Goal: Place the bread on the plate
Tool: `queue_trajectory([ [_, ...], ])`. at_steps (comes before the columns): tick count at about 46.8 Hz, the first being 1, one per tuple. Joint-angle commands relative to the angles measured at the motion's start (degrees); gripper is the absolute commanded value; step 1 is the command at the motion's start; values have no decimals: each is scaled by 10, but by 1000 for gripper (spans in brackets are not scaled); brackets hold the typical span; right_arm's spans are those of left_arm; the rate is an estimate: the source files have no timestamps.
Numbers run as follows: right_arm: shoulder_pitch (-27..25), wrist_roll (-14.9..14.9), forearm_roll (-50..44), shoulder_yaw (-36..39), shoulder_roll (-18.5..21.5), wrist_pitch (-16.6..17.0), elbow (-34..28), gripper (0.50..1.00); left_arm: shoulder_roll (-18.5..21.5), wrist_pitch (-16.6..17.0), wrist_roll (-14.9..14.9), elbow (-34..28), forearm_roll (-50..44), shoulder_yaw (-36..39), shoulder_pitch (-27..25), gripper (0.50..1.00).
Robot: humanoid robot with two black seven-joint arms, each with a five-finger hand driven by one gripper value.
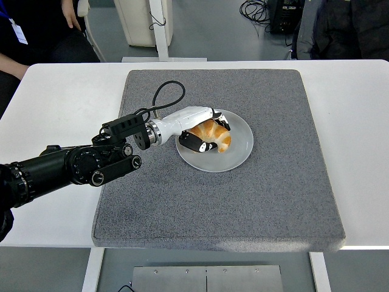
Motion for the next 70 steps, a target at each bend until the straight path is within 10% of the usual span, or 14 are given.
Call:
queue_trajectory([
  [1, 0, 0, 0, 0, 0, 0, 0, 1000, -1, 1, 0, 6, -11, 1, 1, 500],
  [19, 0, 0, 0, 0, 0, 0, 1, 1000, -2, 2, 0, 8, -14, 0, 4, 500],
  [40, 1, 0, 0, 0, 0, 0, 1, 1000, -5, 2, 0, 8, -65, 0, 4, 777],
  [70, 1, 0, 0, 0, 0, 0, 1, 1000, -1, 1, 1, 7, -120, -17, -23, 854],
])
